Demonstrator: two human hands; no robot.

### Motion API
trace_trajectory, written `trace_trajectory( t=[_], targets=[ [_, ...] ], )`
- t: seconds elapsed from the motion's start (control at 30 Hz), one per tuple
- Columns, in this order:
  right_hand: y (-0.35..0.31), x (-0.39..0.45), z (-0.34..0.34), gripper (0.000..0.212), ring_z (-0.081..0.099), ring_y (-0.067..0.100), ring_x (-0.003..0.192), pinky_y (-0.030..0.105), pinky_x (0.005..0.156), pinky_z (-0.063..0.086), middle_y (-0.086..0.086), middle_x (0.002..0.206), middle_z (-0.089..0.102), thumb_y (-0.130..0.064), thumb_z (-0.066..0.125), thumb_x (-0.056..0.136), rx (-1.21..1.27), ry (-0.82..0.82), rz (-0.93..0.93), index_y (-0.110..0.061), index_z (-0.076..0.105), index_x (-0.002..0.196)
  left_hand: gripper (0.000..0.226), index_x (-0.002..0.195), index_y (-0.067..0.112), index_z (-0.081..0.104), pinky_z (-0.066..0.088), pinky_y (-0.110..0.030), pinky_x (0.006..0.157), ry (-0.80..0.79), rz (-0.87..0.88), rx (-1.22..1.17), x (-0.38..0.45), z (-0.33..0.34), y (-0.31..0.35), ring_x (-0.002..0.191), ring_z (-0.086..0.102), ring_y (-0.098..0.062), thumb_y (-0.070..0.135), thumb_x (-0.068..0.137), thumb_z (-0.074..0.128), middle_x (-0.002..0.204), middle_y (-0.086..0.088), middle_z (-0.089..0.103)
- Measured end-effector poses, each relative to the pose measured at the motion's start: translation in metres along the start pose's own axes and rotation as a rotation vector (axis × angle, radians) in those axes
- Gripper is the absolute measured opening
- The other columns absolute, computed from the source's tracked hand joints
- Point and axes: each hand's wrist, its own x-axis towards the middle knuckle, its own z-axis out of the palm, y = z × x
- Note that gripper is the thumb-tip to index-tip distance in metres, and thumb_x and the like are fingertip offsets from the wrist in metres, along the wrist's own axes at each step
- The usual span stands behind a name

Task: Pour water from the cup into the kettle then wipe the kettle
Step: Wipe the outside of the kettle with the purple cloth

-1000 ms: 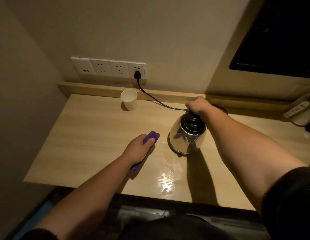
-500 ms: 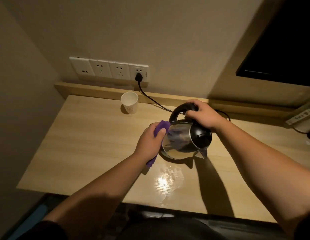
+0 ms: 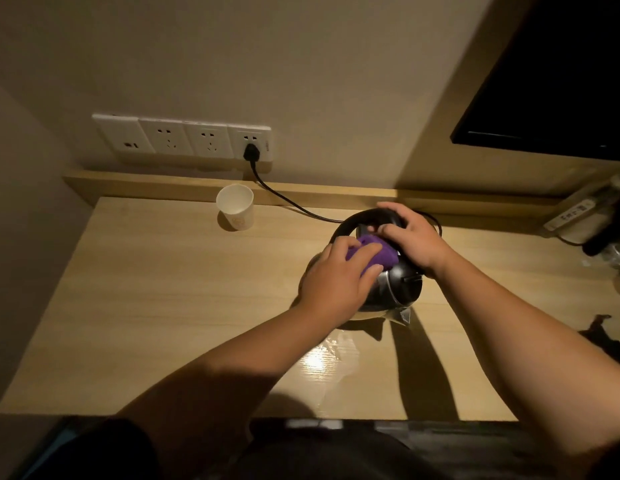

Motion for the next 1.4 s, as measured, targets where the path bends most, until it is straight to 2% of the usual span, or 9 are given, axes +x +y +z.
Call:
trace_trajectory(
  t=[0.23, 0.4, 0.57, 0.67, 0.83, 0.93, 1.03, 1.17, 1.4],
  targets=[
    [0.003, 0.0, 0.001, 0.045, 0.061, 0.019, 0.103, 0.037, 0.088, 0.054, -0.002, 0.114, 0.06, -0.021, 0.063, 0.094, -0.003, 0.003, 0.0, -0.027, 0.051, 0.137, 0.035, 0.129, 0.023, 0.052, 0.048, -0.037, 0.084, 0.008, -0.021, 0.05, 0.004, 0.009, -0.002, 0.108, 0.046, -0.021, 0.037, 0.098, 0.044, 0.125, -0.006, 0.048],
    [0.001, -0.002, 0.006, 0.048, 0.07, 0.013, 0.091, 0.032, 0.09, 0.055, -0.001, 0.107, 0.066, -0.016, 0.065, 0.093, 0.083, -0.002, 0.026, -0.024, 0.052, 0.138, 0.034, 0.125, 0.024, 0.053, 0.048, -0.034, 0.085, -0.065, -0.358, -0.05, 0.017, 0.012, -0.046, 0.104, 0.044, -0.014, 0.041, 0.1, 0.035, 0.123, -0.001, 0.045],
    [-0.001, 0.002, 0.006, 0.049, 0.071, 0.014, 0.093, 0.035, 0.093, 0.054, 0.0, 0.106, 0.067, -0.017, 0.065, 0.092, 0.072, 0.005, 0.034, -0.024, 0.051, 0.139, 0.034, 0.125, 0.023, 0.053, 0.049, -0.034, 0.086, -0.075, -0.452, -0.109, 0.013, 0.014, -0.063, 0.106, 0.046, -0.015, 0.041, 0.101, 0.036, 0.124, -0.002, 0.045],
    [-0.001, 0.002, 0.007, 0.049, 0.067, 0.013, 0.093, 0.034, 0.089, 0.054, -0.005, 0.105, 0.064, -0.02, 0.065, 0.092, 0.028, 0.019, 0.029, -0.026, 0.051, 0.139, 0.035, 0.127, 0.026, 0.051, 0.051, -0.037, 0.086, 0.002, -0.42, -0.083, 0.005, 0.015, -0.048, 0.107, 0.043, -0.014, 0.043, 0.1, 0.037, 0.124, 0.0, 0.044],
    [0.002, 0.007, 0.008, 0.046, 0.059, 0.012, 0.101, 0.024, 0.079, 0.051, 0.003, 0.121, 0.059, -0.021, 0.063, 0.094, -0.015, 0.052, 0.014, -0.023, 0.05, 0.138, 0.038, 0.13, 0.025, 0.053, 0.04, -0.038, 0.093, 0.074, -0.072, -0.02, -0.011, 0.015, 0.026, 0.115, 0.042, -0.022, 0.04, 0.096, 0.043, 0.128, -0.005, 0.047],
    [0.005, 0.005, 0.007, 0.048, 0.059, 0.013, 0.104, 0.024, 0.079, 0.05, 0.001, 0.123, 0.057, -0.024, 0.063, 0.094, -0.009, 0.058, 0.02, -0.024, 0.048, 0.139, 0.04, 0.127, 0.025, 0.054, 0.043, -0.041, 0.091, 0.109, 0.013, 0.06, -0.018, 0.022, 0.025, 0.111, 0.047, -0.025, 0.042, 0.094, 0.04, 0.124, -0.007, 0.052],
    [0.01, 0.003, 0.006, 0.048, 0.064, 0.02, 0.103, 0.034, 0.085, 0.056, 0.004, 0.12, 0.062, -0.023, 0.067, 0.091, 0.084, 0.063, 0.08, -0.027, 0.052, 0.136, 0.042, 0.128, 0.025, 0.053, 0.042, -0.04, 0.093, 0.11, -0.072, 0.037, -0.018, 0.026, 0.0, 0.111, 0.045, -0.022, 0.043, 0.094, 0.036, 0.124, -0.004, 0.051],
    [0.016, -0.001, 0.005, 0.042, 0.067, 0.023, 0.103, 0.041, 0.09, 0.056, 0.008, 0.114, 0.068, -0.015, 0.066, 0.088, 0.193, 0.118, 0.131, -0.024, 0.058, 0.129, 0.036, 0.128, 0.024, 0.052, 0.047, -0.036, 0.091, 0.086, -0.416, -0.031, -0.017, 0.025, -0.046, 0.11, 0.043, -0.014, 0.039, 0.099, 0.037, 0.124, 0.0, 0.048],
    [0.011, -0.001, 0.01, 0.035, 0.066, 0.023, 0.1, 0.044, 0.09, 0.056, 0.004, 0.109, 0.068, -0.018, 0.062, 0.088, 0.147, 0.147, 0.149, -0.025, 0.061, 0.123, 0.04, 0.133, 0.023, 0.049, 0.049, -0.035, 0.088, 0.121, -0.398, -0.036, -0.022, 0.022, -0.041, 0.11, 0.042, -0.013, 0.04, 0.099, 0.037, 0.125, 0.0, 0.046]
  ],
)
